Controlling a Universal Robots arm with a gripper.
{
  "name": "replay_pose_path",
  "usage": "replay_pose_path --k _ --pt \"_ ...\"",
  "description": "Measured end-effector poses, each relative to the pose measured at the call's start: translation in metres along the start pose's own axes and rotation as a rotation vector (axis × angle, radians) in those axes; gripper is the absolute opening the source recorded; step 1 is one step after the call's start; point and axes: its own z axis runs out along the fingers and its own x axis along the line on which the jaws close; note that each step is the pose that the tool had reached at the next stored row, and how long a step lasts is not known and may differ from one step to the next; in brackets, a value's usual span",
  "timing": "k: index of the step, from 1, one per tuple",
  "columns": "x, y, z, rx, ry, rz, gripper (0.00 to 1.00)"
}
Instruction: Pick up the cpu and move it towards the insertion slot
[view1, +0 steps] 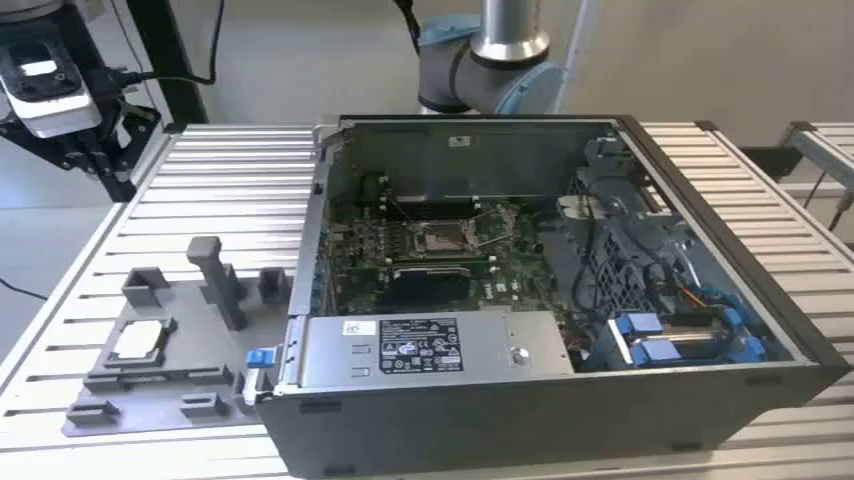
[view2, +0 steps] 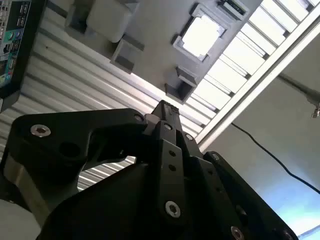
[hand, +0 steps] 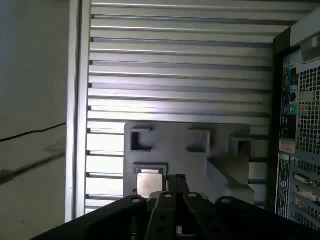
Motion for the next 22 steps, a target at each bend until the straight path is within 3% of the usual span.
replay_pose_path --k 14,18,22 --pt "0.0 0.0 0.0 0.0 0.0 0.0 0.0" --pt "0.0063 -0.0012 0.0 0.0 0.0 0.0 0.0" --pt "0.014 -0.0079 -0.0001 -0.0002 0.0 0.0 0.0"
